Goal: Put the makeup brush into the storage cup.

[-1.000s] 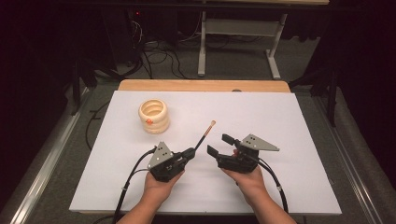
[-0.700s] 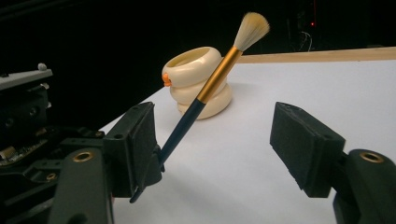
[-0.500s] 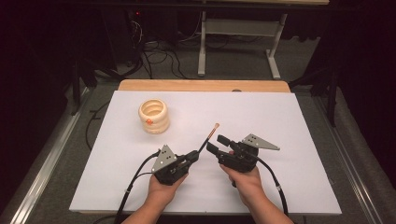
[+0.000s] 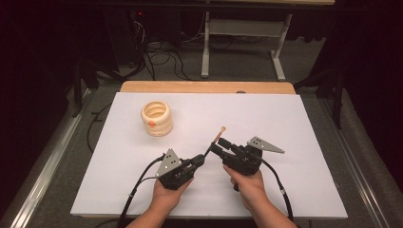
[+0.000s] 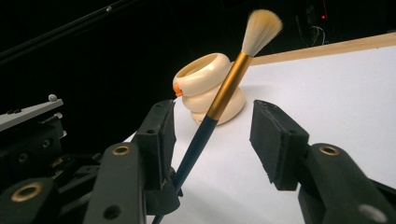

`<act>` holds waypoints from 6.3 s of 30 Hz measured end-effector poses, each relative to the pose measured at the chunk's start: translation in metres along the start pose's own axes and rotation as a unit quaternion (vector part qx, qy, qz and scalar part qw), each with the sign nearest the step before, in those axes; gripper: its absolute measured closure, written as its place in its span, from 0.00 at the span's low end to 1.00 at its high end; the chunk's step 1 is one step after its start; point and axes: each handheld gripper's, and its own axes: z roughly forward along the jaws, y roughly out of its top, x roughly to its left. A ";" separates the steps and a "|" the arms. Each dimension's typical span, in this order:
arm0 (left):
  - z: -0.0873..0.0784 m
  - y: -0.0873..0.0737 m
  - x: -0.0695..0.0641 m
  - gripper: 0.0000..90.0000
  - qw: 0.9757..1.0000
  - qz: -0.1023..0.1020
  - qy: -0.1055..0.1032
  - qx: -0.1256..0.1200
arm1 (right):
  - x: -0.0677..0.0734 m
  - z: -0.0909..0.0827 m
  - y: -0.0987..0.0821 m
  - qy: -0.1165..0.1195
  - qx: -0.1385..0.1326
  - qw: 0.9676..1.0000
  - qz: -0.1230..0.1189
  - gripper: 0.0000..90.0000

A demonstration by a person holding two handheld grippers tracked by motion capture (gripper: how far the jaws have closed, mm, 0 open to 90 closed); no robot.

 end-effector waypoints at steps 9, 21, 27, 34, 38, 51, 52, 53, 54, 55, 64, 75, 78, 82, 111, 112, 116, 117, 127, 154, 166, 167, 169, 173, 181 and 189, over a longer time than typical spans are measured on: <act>0.001 0.000 -0.001 0.94 1.000 0.000 -0.005 -0.001 | 0.001 0.001 -0.001 -0.001 -0.009 1.000 0.007 0.68; 0.002 -0.001 -0.002 0.94 1.000 0.000 -0.011 0.001 | 0.001 0.001 -0.002 -0.005 -0.014 1.000 0.008 0.76; 0.003 -0.001 -0.003 0.94 1.000 -0.001 -0.016 0.005 | 0.001 0.002 -0.002 -0.004 -0.014 1.000 0.011 0.80; 0.003 -0.001 -0.004 0.94 1.000 -0.002 -0.019 0.004 | 0.001 0.002 -0.002 -0.003 -0.012 1.000 0.014 0.82; 0.003 -0.001 -0.004 0.94 1.000 -0.001 -0.020 0.004 | 0.001 0.002 -0.002 -0.002 -0.012 1.000 0.017 0.83; 0.005 -0.002 -0.005 0.94 1.000 -0.001 -0.021 0.009 | 0.001 0.001 -0.002 -0.001 -0.012 1.000 0.016 0.88; 0.005 -0.002 -0.005 0.94 1.000 -0.001 -0.021 0.009 | 0.002 0.001 -0.002 0.000 -0.012 1.000 0.017 0.88; 0.005 -0.002 -0.005 0.94 1.000 -0.002 -0.021 0.010 | 0.002 0.001 -0.002 0.002 -0.012 1.000 0.017 0.89; 0.006 -0.003 -0.005 0.94 1.000 -0.004 -0.022 0.012 | 0.002 0.001 -0.002 0.003 -0.012 1.000 0.018 0.90; 0.007 -0.003 -0.006 0.94 1.000 -0.004 -0.021 0.013 | 0.002 0.001 -0.002 0.004 -0.011 1.000 0.020 0.90; 0.011 -0.004 -0.006 0.89 0.999 -0.007 -0.019 0.030 | 0.004 0.002 -0.003 0.014 -0.007 1.000 0.021 0.95; 0.010 -0.001 -0.005 0.70 0.999 -0.009 -0.010 0.034 | 0.002 -0.001 -0.001 0.009 -0.011 1.000 0.014 0.95; 0.009 0.000 -0.004 0.66 0.999 -0.008 -0.007 0.036 | 0.003 -0.001 0.000 0.008 -0.012 1.000 0.011 0.95; 0.008 0.002 -0.003 0.61 0.999 -0.009 -0.005 0.041 | 0.002 -0.002 0.000 0.005 -0.013 1.000 0.006 0.95; 0.008 0.009 -0.004 0.48 0.998 0.005 0.004 0.062 | 0.014 -0.006 -0.001 -0.012 0.000 0.994 -0.106 0.95; 0.008 0.009 -0.004 0.48 0.998 0.005 0.003 0.062 | 0.015 -0.006 -0.001 -0.012 0.001 0.994 -0.111 0.95; 0.008 0.010 -0.005 0.46 0.998 0.010 0.002 0.064 | 0.016 -0.006 -0.002 -0.014 0.004 0.992 -0.124 0.95; 0.008 0.010 -0.006 0.45 0.998 0.011 0.002 0.065 | 0.016 -0.006 -0.002 -0.013 0.003 0.992 -0.127 0.95; 0.010 0.012 -0.007 0.35 0.997 0.009 -0.003 0.071 | 0.020 -0.007 -0.003 -0.016 0.007 0.989 -0.146 0.94; 0.006 0.017 -0.011 0.54 0.998 0.023 -0.011 0.054 | 0.034 -0.001 -0.009 0.004 0.020 0.986 -0.168 0.94; 0.003 0.018 -0.010 0.77 0.998 0.026 -0.025 0.049 | 0.037 0.002 -0.013 0.008 0.026 0.984 -0.174 0.94; 0.003 0.018 -0.010 0.78 0.998 0.026 -0.025 0.048 | 0.038 0.002 -0.013 0.008 0.026 0.985 -0.173 0.94; 0.003 0.018 -0.010 0.81 0.998 0.025 -0.026 0.047 | 0.038 0.002 -0.013 0.008 0.026 0.984 -0.174 0.94; 0.003 0.018 -0.010 0.86 0.998 0.029 -0.027 0.047 | 0.038 0.002 -0.013 0.007 0.026 0.984 -0.175 0.94; 0.003 0.018 -0.011 0.92 0.998 0.032 -0.031 0.047 | 0.038 0.003 -0.013 0.007 0.026 0.985 -0.171 0.94; 0.002 0.018 -0.010 0.93 0.998 0.035 -0.030 0.046 | 0.037 0.003 -0.013 0.006 0.027 0.985 -0.169 0.91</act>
